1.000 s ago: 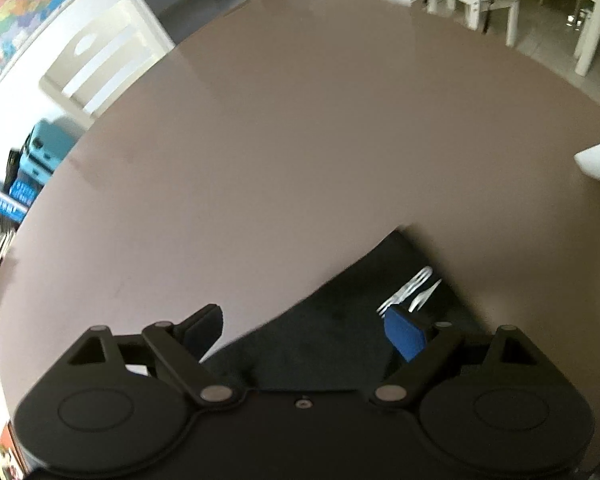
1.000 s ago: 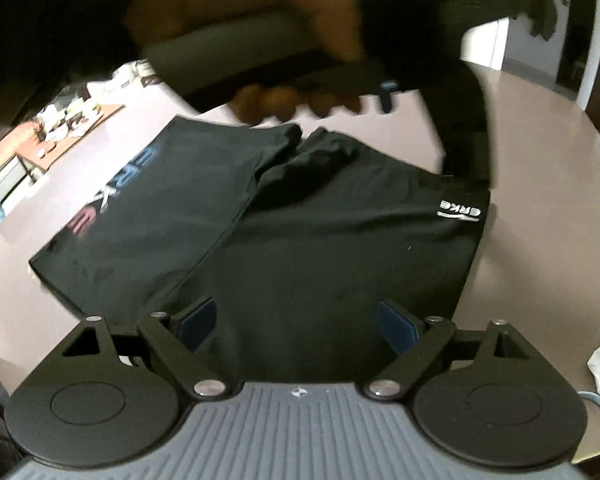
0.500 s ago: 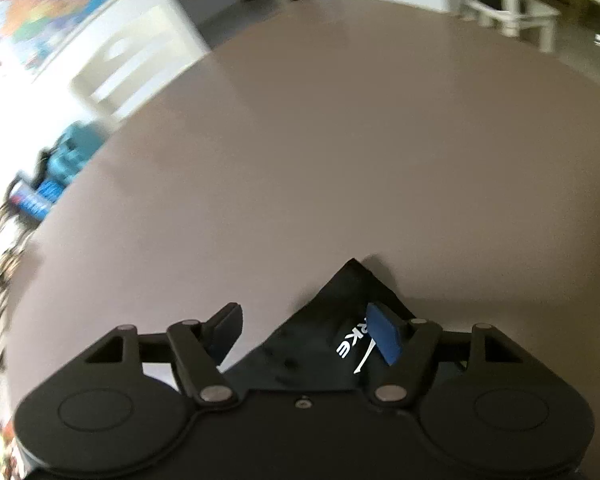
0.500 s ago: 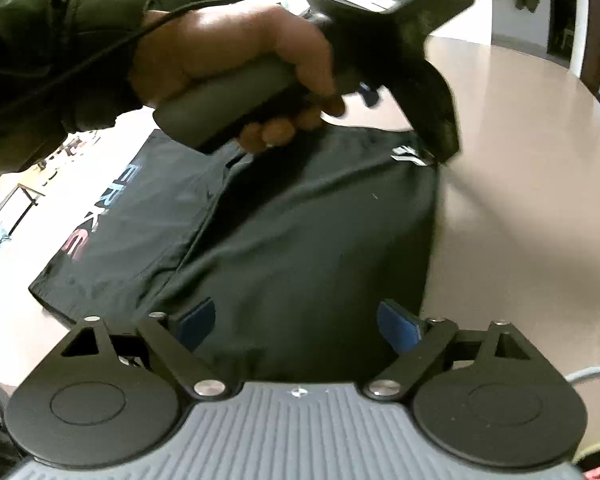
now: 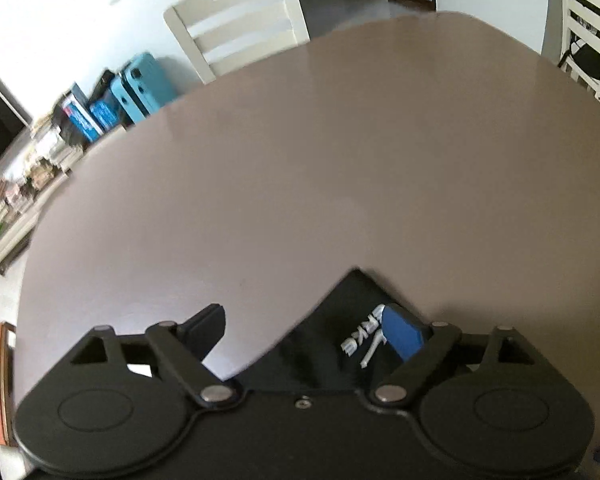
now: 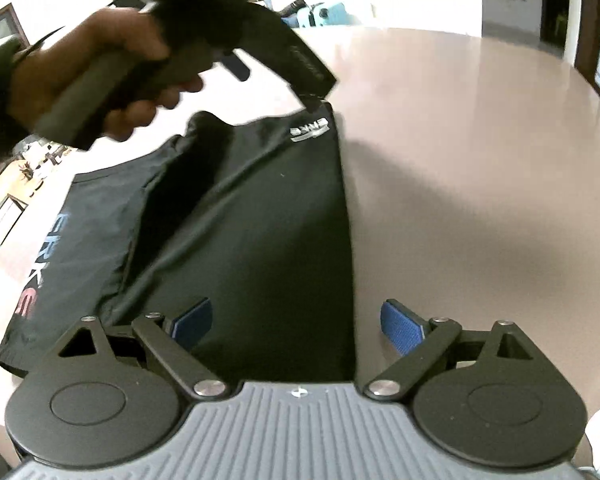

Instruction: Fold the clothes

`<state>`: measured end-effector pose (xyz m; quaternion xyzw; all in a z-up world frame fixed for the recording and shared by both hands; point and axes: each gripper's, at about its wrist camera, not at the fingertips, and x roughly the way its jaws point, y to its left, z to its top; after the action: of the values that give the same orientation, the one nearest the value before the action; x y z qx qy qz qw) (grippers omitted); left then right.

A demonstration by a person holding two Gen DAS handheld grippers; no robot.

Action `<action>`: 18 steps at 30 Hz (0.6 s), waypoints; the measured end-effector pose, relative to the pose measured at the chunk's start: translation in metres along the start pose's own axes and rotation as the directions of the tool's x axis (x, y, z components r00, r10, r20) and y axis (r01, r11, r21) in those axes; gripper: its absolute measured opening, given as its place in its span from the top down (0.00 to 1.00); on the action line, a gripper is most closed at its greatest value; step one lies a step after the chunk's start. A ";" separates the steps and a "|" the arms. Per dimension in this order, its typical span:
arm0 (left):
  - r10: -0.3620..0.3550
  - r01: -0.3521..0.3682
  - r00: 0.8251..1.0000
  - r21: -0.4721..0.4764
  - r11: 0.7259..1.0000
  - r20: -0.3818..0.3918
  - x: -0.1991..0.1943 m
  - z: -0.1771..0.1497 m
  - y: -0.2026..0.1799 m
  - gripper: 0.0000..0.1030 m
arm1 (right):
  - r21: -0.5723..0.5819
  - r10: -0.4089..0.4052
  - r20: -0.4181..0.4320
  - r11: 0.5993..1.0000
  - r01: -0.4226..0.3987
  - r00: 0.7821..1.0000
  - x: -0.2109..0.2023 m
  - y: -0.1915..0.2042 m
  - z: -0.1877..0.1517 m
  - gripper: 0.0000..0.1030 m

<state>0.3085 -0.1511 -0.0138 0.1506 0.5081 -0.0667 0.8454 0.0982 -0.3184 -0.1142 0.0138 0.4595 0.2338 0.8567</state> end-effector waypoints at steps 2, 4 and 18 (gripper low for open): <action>-0.006 0.005 1.000 -0.033 0.999 -0.029 0.008 0.026 -0.007 0.33 | 0.004 0.001 -0.003 1.000 -0.001 1.000 0.002 0.000 -0.003 0.22; 0.020 -0.021 0.998 -0.021 1.000 -0.056 0.027 0.037 0.001 0.44 | 0.019 -0.003 0.001 1.000 0.003 1.000 0.001 -0.003 -0.002 0.34; 0.090 -0.080 0.989 0.090 0.993 -0.119 0.064 0.015 -0.058 0.48 | 0.006 -0.031 0.022 1.000 0.031 0.999 -0.009 0.002 -0.020 0.64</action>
<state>0.3357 -0.2084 -0.0745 0.2116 0.5492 -0.0428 0.8074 0.0777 -0.3240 -0.1182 0.0119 0.4507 0.2190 0.8653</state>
